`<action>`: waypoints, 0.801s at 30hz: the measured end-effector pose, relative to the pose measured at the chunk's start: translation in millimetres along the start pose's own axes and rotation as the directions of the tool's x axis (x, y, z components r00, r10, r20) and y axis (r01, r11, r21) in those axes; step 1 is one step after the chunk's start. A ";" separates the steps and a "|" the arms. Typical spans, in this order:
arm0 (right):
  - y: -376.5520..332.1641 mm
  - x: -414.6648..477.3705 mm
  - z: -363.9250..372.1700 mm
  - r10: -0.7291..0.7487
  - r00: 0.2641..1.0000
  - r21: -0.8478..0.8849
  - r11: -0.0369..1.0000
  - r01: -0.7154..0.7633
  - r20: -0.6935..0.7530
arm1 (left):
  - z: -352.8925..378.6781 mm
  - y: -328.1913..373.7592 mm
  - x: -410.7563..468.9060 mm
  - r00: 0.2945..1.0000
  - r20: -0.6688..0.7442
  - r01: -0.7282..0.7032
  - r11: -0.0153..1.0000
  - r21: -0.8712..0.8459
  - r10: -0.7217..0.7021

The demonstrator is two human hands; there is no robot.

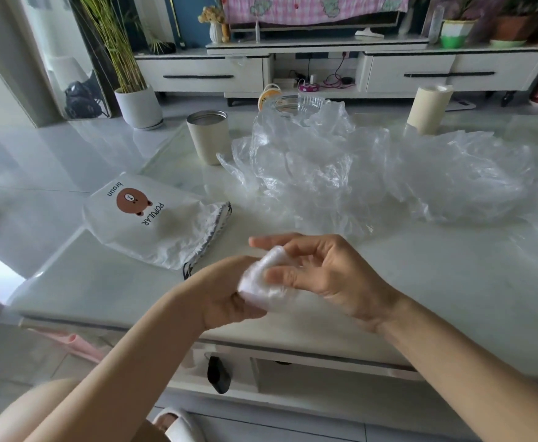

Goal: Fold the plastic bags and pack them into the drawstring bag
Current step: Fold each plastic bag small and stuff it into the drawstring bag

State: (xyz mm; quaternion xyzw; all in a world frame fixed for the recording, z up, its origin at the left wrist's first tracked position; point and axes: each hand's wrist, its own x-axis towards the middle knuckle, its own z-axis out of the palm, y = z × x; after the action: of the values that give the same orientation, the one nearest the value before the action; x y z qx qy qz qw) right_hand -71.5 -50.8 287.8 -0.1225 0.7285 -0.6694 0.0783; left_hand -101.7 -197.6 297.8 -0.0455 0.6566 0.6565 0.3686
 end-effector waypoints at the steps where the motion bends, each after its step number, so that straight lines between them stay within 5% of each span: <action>1: 0.8 3.0 2.9 0.014 1.000 0.078 0.997 -0.013 -0.018 | -1.5 -1.3 0.5 1.000 0.013 0.012 0.999 -0.045 -0.011; 4: 3.8 14.3 8.4 0.000 0.994 0.063 0.998 0.008 -0.111 | -19.4 -10.3 13.5 0.923 -0.262 -0.198 0.931 0.308 0.283; 6: 5.0 20.2 8.9 0.014 0.995 0.046 0.999 -0.010 -0.096 | -36.4 -13.8 20.8 0.582 -0.446 -0.256 0.674 0.693 0.679; 7: 6.6 22.2 9.0 0.030 0.997 0.037 0.999 -0.027 -0.076 | -44.5 -13.4 22.4 0.437 -0.403 -0.201 0.524 0.827 0.804; 8: 7.7 23.3 9.8 0.051 0.997 0.029 0.998 -0.050 -0.062 | -52.5 -13.1 25.4 0.385 -0.335 -0.118 0.405 0.907 0.860; 12: 20.1 28.8 14.7 0.089 0.992 -0.078 0.992 -0.096 -0.088 | -80.2 -18.3 44.4 0.668 -0.406 0.206 0.369 0.906 0.624; 13: 22.1 31.5 16.5 0.076 0.992 -0.134 0.987 -0.089 -0.100 | -85.9 -20.1 48.7 0.690 -0.436 0.257 0.368 0.894 0.577; 17: 27.2 35.8 18.2 -0.015 0.983 -0.290 0.956 -0.039 -0.182 | -93.3 -25.7 55.9 0.698 -0.409 0.296 0.284 0.912 0.588; 21: 29.6 40.6 20.4 -0.047 0.963 -0.251 0.968 -0.022 -0.267 | -94.0 -24.0 48.7 0.681 -0.366 0.225 0.294 0.929 0.634; 24: 30.3 43.4 23.5 0.003 0.951 -0.193 0.979 -0.066 -0.310 | -93.4 -20.2 44.1 0.695 -0.334 0.263 0.208 0.942 0.636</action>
State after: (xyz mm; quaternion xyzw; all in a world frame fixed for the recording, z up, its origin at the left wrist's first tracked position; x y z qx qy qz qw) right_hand -108.7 -83.3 257.6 -0.0113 0.7977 -0.6017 -0.0374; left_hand -162.3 -265.2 244.6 0.0445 0.9946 0.0801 -0.0489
